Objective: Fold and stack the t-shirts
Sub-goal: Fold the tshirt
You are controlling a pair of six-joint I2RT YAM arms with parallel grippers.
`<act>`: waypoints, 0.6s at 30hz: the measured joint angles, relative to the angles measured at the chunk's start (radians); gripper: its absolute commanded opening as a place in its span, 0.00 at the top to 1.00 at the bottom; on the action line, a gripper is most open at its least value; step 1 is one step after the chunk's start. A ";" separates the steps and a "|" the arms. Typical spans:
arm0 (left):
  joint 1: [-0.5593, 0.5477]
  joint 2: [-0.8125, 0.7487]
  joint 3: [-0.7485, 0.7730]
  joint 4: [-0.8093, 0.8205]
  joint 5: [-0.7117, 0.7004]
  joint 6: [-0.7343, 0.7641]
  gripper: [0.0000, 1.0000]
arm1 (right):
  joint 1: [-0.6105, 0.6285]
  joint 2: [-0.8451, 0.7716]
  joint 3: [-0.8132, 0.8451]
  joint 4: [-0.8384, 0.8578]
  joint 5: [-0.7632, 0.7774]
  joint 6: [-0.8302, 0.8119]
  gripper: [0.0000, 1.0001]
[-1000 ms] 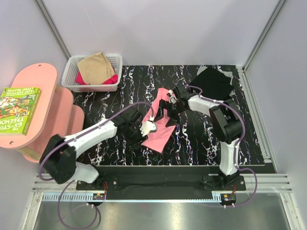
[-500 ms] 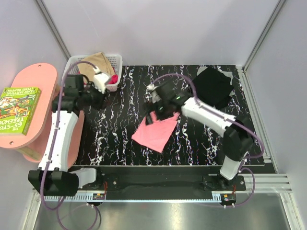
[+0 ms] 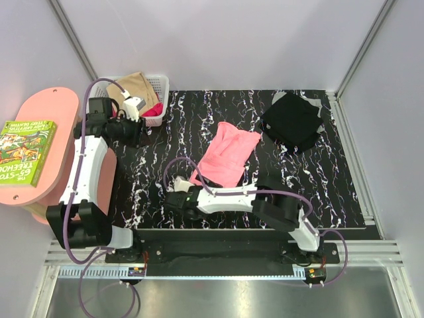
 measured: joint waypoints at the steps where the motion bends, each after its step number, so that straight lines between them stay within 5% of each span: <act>1: 0.000 0.000 0.000 0.000 0.002 0.000 0.57 | 0.001 0.019 0.005 -0.002 0.023 -0.003 0.00; 18: 0.000 -0.001 -0.021 0.002 0.024 0.002 0.57 | 0.117 0.161 0.241 -0.053 0.055 0.007 0.00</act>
